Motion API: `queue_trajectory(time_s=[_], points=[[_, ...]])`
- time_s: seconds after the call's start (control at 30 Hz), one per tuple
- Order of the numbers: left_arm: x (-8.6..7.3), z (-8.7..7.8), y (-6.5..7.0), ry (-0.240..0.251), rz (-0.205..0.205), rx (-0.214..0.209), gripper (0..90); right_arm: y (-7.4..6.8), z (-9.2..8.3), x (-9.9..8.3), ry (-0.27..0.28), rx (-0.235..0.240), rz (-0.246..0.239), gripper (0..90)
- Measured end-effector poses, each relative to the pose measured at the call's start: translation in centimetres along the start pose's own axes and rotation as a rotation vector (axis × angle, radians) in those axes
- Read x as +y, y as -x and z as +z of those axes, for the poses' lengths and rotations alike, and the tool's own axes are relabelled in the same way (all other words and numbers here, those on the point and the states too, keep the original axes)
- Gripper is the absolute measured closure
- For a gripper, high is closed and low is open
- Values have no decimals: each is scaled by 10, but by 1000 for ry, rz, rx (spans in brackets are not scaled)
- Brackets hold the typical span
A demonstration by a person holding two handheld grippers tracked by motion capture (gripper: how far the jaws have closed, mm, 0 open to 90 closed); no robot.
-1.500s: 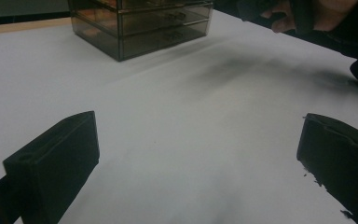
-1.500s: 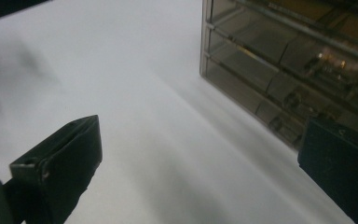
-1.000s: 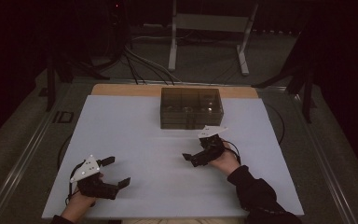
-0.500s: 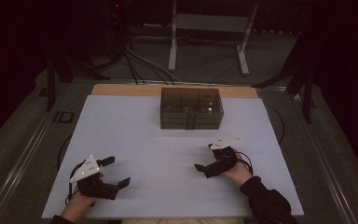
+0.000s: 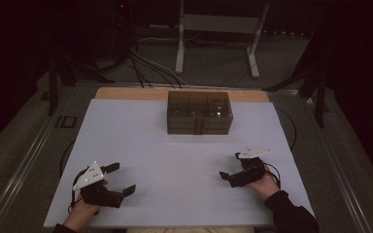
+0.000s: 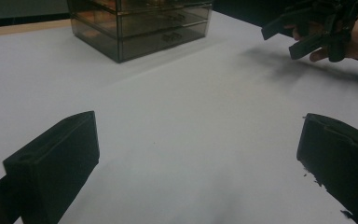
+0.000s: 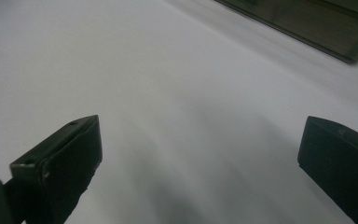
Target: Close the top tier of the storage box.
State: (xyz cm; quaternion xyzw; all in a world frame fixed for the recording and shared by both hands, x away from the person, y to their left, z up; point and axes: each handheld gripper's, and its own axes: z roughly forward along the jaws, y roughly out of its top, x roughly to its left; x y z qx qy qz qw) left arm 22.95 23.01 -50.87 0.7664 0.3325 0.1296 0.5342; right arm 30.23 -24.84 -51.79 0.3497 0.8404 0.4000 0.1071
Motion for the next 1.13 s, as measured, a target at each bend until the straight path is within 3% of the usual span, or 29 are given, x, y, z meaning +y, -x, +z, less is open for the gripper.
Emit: queue_trajectory(time_s=[0.5,0.7,1.13], points=[[0,0,0,-2,-1,-1,0,12,-23,-21,-1,-86,47,1],[-1,1,0,-4,-1,-2,0,14,-22,-21,-5,-83,62,0],[-1,1,-1,-5,-1,-5,0,10,-15,-22,-33,-70,24,1]])
